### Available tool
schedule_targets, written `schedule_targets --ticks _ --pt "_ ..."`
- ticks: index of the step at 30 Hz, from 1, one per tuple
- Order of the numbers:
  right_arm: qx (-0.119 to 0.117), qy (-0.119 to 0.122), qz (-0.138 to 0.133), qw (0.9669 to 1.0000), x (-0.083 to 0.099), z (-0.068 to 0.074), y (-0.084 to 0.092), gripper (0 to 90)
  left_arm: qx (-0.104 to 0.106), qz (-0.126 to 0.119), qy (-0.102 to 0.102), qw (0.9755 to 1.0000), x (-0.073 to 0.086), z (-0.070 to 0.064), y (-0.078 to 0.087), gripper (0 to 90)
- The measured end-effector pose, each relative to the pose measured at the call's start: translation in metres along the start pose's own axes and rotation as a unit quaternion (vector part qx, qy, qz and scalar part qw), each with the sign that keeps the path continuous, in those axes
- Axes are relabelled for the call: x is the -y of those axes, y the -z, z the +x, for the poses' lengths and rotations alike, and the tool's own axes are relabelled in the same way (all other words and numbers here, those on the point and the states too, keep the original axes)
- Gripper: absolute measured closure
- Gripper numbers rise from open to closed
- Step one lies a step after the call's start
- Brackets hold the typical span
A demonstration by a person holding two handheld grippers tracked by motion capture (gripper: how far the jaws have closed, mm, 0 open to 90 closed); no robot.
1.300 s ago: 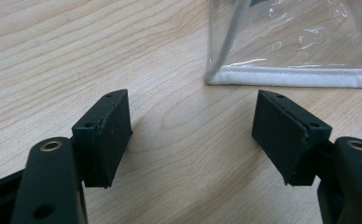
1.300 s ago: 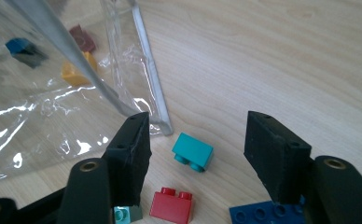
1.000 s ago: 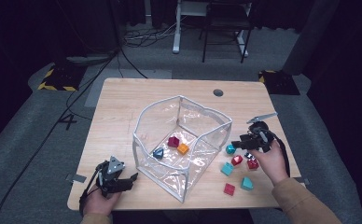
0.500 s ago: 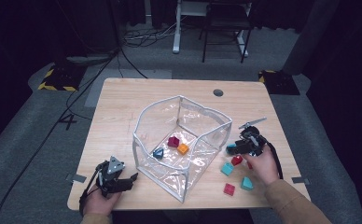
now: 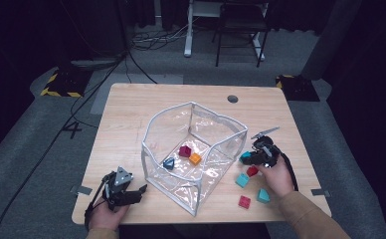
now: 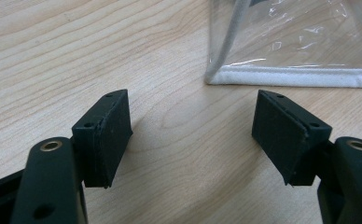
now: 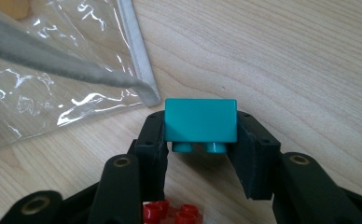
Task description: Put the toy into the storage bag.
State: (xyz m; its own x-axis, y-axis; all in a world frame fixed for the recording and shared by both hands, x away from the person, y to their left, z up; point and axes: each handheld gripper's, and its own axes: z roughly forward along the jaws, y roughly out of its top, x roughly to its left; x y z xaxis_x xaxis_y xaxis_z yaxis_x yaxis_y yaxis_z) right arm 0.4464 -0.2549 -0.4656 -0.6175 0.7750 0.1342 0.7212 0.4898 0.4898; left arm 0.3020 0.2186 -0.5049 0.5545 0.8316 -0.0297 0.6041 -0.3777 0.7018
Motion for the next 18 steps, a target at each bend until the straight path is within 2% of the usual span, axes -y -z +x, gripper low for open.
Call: schedule_targets --ticks 7,14,15,18 --pt "-0.002 0.001 -0.007 1.0 0.001 0.001 0.01 58.8 0.0 0.0 0.0 1.0 0.0 0.0 0.0 28.7" --pt "-0.007 0.009 -0.026 0.9996 -0.003 0.003 0.029 58.9 0.0 0.0 0.0 1.0 0.0 0.0 0.0 28.7" --pt "-0.009 0.016 -0.036 0.9992 -0.004 0.005 0.038 58.9 0.0 0.0 0.0 1.0 0.0 0.0 0.0 28.7" --pt "-0.012 0.02 -0.047 0.9986 -0.006 0.006 0.048 58.9 0.0 0.0 0.0 1.0 0.0 0.0 0.0 28.7"
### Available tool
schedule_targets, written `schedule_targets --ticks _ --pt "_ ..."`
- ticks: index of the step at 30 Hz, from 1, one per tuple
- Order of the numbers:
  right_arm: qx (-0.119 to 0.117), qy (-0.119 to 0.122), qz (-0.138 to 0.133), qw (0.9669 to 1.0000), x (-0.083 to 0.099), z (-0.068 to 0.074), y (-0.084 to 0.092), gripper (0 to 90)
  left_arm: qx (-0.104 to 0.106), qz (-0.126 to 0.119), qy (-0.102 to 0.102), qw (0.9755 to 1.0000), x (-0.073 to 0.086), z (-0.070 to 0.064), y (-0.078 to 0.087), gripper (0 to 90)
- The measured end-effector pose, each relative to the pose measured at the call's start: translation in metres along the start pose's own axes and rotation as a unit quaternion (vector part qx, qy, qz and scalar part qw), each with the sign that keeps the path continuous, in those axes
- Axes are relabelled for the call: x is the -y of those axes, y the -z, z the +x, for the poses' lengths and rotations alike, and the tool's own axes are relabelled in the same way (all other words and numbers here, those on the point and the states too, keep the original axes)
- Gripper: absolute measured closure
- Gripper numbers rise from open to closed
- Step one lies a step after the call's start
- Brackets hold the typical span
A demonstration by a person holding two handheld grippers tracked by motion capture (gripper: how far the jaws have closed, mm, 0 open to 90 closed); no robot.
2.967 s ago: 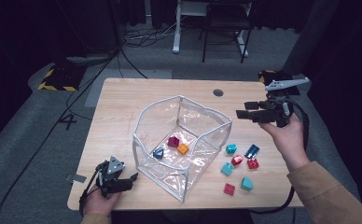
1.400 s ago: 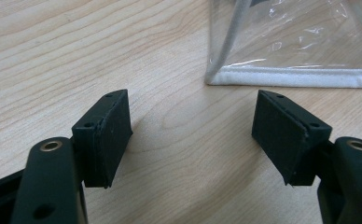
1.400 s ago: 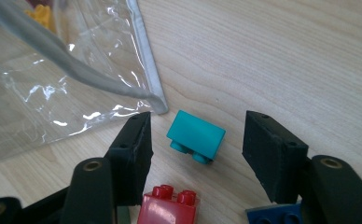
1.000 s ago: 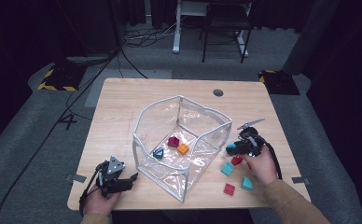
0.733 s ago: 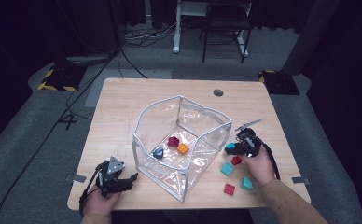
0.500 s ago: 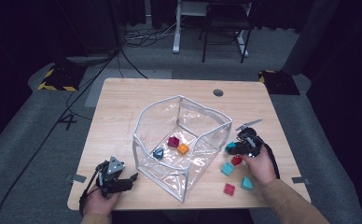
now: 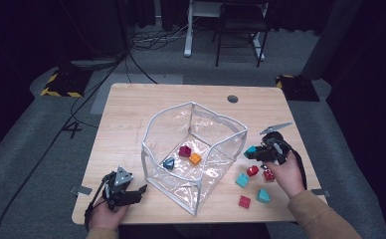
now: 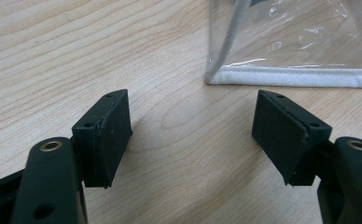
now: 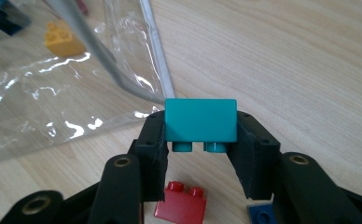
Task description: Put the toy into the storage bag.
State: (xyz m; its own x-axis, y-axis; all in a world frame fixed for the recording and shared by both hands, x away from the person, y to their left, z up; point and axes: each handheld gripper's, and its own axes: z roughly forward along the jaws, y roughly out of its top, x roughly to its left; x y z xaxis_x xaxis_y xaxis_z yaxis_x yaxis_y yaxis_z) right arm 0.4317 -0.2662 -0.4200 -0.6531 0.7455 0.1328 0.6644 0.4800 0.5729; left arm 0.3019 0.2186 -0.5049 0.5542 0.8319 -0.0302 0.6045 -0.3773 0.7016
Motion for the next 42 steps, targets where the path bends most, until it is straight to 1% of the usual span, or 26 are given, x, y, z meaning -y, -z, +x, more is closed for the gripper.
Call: schedule_targets --ticks 4,5,9,18,29,33,38,42 --pt "-0.004 0.002 -0.017 0.9998 -0.005 0.002 0.015 58.9 0.0 0.0 0.0 1.0 0.0 0.0 0.0 28.7" --pt "-0.006 0.003 -0.023 0.9997 -0.007 0.003 0.021 58.9 0.0 0.0 0.0 1.0 0.0 0.0 0.0 28.7" --pt "-0.011 0.005 -0.037 0.9993 -0.011 0.004 0.034 58.9 0.0 0.0 0.0 1.0 0.0 0.0 0.0 28.7" --pt "-0.028 0.009 -0.074 0.9968 -0.024 0.01 0.068 58.9 0.0 0.0 0.0 1.0 0.0 0.0 0.0 28.7" --pt "-0.043 0.016 -0.109 0.993 -0.037 0.016 0.098 58.9 0.0 0.0 0.0 1.0 0.0 0.0 0.0 28.7" --pt "-0.048 0.021 -0.124 0.9909 -0.043 0.02 0.11 58.9 0.0 0.0 0.0 1.0 0.0 0.0 0.0 28.7" --pt "-0.052 0.031 -0.133 0.9893 -0.051 0.025 0.118 58.9 0.0 0.0 0.0 1.0 0.0 0.0 0.0 28.5" --pt "-0.057 0.042 -0.138 0.9878 -0.061 0.033 0.123 58.9 0.0 0.0 0.0 1.0 0.0 0.0 0.0 28.5"
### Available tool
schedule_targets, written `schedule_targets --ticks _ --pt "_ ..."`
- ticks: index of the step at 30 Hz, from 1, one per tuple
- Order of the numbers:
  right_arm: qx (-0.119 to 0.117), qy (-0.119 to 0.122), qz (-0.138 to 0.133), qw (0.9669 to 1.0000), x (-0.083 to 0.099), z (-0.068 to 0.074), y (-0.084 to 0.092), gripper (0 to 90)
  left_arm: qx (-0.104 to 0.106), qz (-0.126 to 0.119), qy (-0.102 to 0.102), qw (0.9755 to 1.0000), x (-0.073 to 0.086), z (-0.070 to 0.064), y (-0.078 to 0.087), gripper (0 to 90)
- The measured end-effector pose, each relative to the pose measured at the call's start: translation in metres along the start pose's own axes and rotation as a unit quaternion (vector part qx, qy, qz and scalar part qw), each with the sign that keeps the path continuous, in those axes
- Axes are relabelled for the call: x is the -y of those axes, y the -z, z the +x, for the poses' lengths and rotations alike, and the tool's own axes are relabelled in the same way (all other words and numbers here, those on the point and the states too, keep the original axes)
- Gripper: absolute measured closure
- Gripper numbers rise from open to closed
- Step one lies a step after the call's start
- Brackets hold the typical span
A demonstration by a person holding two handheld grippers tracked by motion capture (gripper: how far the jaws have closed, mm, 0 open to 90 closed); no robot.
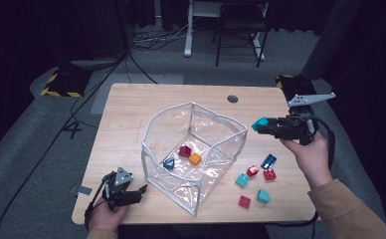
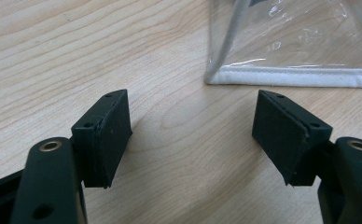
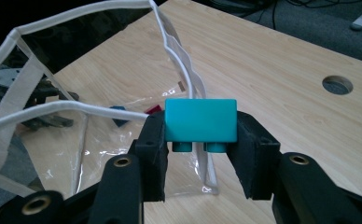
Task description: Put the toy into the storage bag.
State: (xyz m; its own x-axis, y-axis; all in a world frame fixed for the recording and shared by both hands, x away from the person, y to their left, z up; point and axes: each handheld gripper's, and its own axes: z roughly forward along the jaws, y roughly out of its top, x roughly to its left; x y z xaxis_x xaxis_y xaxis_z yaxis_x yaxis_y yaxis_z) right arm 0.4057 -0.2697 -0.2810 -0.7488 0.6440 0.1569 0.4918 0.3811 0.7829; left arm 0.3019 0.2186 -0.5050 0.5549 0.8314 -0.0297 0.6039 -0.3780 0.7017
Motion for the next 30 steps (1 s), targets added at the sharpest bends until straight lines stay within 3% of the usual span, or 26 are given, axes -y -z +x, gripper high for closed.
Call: schedule_targets --ticks 12,19,21,30 --pt "-0.033 0.034 -0.009 0.9988 -0.035 0.028 -0.012 59.1 0.0 0.0 0.001 1.0 0.0 0.0 0.0 28.4" --pt "-0.046 0.062 -0.008 0.997 -0.056 0.051 -0.03 59.0 0.0 0.0 0.0 1.0 0.0 0.0 0.0 28.4" --pt "-0.058 0.063 0.002 0.9963 -0.061 0.055 -0.036 59.0 0.0 0.0 0.0 1.0 0.0 0.0 0.0 28.2" --pt "-0.072 0.072 0.021 0.9946 -0.078 0.074 -0.066 59.1 0.0 0.0 0.0 1.0 0.0 0.0 0.0 28.1"
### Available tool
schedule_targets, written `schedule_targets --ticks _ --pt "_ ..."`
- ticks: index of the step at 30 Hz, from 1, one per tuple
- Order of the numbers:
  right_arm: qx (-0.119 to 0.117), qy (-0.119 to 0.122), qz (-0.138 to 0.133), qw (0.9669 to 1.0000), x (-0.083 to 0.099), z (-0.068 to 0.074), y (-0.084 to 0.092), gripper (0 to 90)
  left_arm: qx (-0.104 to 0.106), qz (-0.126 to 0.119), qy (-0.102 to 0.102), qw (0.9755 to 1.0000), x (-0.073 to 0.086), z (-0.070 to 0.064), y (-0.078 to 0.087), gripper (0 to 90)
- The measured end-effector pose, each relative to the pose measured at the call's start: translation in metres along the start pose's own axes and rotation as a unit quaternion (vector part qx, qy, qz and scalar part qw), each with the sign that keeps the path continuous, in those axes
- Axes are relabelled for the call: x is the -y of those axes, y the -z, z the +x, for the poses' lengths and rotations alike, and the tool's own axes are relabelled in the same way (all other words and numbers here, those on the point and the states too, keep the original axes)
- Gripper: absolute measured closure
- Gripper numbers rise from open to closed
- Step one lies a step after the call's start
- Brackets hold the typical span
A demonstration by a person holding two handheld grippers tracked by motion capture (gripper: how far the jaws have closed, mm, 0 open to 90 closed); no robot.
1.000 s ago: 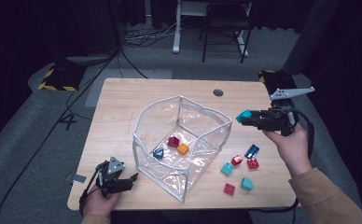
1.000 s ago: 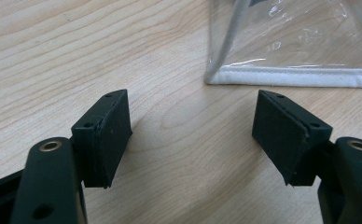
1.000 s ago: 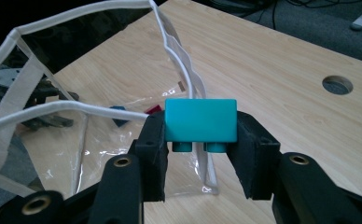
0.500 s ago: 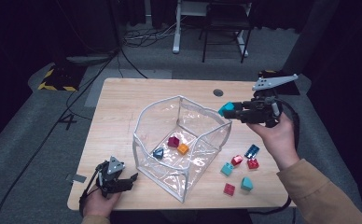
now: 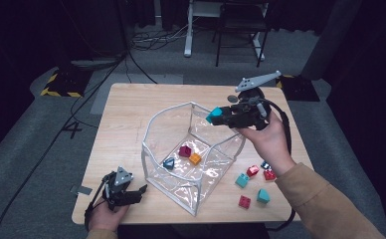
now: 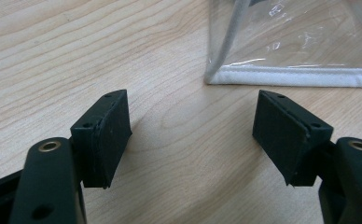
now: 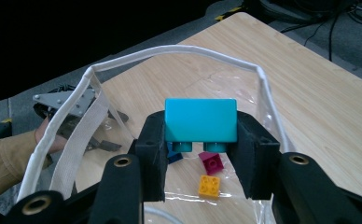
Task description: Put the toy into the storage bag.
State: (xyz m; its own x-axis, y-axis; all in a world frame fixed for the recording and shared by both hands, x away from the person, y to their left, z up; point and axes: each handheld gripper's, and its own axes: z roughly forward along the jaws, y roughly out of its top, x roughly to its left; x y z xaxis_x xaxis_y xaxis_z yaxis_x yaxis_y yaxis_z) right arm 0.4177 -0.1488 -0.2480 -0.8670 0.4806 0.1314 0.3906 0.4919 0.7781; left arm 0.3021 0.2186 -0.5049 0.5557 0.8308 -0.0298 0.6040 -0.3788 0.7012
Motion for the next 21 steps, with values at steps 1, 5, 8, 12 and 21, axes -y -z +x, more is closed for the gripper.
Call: schedule_targets --ticks 1,5,8,12,21 --pt "-0.002 0.002 0.004 1.0 -0.002 0.002 -0.005 59.0 0.0 0.0 0.0 1.0 0.0 0.0 0.0 28.1" --pt "-0.008 0.006 0.016 0.9998 -0.009 0.007 -0.019 59.0 0.0 0.0 0.0 1.0 0.0 0.0 0.0 28.1" --pt "-0.012 0.011 0.026 0.9995 -0.013 0.012 -0.03 59.1 0.0 0.0 0.0 1.0 0.0 0.0 0.0 28.0" --pt "-0.018 0.014 0.038 0.999 -0.018 0.015 -0.044 59.1 0.001 0.0 -0.001 1.0 0.0 0.0 0.0 28.0" --pt "-0.02 0.029 0.082 0.9961 -0.022 0.019 -0.074 59.0 0.0 0.0 -0.001 1.0 0.0 0.0 0.0 27.9"
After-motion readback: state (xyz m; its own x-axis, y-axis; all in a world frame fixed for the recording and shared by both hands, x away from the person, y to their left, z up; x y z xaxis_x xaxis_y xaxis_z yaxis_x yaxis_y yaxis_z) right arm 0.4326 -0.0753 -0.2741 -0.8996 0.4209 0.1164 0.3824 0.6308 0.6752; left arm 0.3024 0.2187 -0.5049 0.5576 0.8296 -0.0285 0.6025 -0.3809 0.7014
